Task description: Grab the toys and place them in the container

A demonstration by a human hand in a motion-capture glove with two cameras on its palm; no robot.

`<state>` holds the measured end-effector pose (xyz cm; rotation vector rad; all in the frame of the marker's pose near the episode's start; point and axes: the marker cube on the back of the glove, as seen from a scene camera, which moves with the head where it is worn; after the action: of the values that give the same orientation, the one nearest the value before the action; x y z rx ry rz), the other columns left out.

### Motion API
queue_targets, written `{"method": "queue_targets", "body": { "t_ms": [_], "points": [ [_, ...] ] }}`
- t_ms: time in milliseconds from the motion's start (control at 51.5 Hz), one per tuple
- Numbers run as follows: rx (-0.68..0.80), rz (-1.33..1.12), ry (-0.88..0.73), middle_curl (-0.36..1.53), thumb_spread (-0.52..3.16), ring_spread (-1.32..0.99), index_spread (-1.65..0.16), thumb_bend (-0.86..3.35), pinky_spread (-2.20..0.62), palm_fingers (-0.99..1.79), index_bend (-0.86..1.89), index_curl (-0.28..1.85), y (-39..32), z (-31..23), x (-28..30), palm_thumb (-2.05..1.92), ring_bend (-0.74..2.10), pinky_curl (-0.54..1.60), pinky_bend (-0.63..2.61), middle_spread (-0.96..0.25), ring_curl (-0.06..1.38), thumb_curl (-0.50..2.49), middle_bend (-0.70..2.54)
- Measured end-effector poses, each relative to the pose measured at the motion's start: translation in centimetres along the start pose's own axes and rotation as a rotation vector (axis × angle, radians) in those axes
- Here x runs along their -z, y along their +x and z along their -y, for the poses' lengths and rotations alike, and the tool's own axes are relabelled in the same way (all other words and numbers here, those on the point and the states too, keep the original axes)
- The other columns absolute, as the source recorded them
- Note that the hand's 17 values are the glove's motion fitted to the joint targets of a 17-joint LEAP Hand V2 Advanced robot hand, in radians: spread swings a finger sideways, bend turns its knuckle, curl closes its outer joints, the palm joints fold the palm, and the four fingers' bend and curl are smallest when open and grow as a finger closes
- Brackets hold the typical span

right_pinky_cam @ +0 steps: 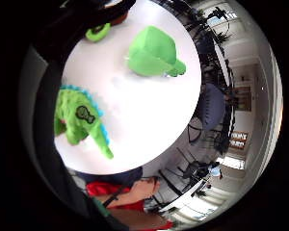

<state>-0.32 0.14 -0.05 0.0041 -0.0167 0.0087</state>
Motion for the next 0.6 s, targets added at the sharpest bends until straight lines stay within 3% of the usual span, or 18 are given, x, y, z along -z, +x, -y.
{"method": "queue_targets", "body": {
  "t_ms": [233, 602],
  "points": [
    [0.003, 0.012, 0.004, 0.12, 1.11, -0.23, -0.32, -0.02, -0.02, 0.25, 0.22, 0.15, 0.5, 0.3, 0.5, -0.02, 0.26, 0.16, 0.37, -0.17, 0.09, 0.08, 0.2],
    [0.04, 0.055, -0.019, 0.2, 1.3, -0.28, -0.38, -0.03, 0.0, 0.23, 0.19, 0.24, 0.0, 0.0, 0.1, -0.04, 0.27, 0.24, 0.42, -0.19, 0.14, 0.15, 0.18]
  ]
}}
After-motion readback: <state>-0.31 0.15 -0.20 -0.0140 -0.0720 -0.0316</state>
